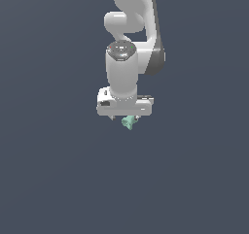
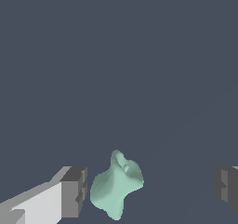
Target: Pick up the object and move it to a goal position.
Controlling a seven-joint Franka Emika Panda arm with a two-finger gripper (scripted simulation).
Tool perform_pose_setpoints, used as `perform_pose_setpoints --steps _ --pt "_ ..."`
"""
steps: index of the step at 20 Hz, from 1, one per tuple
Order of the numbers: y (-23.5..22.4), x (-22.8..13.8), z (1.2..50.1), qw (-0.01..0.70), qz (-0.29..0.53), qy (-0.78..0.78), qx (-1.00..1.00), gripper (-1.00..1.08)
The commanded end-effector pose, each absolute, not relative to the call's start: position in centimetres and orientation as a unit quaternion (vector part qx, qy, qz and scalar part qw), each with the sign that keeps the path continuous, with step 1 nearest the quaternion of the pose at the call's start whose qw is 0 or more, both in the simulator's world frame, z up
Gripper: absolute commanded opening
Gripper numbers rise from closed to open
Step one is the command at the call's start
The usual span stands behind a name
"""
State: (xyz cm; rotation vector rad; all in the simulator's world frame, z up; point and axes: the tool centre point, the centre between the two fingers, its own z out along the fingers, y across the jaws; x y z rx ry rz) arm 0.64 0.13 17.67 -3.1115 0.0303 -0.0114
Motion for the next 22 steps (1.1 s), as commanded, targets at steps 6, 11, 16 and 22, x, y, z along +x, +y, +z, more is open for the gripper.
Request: perform_pose_setpoints --steps 6,11,16,22 --pt "0.4 0.1 17.0 0.014 -0.003 0.031 -0.999 1.00" --pt "0.8 -0.7 16.0 0.013 -0.002 0.065 -0.998 1.00" --pt "1.4 -2.0 14.6 0.011 -0.001 0.114 -0.993 1.00" --pt "2.1 -4.0 12.7 0.007 0.000 0.186 -0.983 1.00"
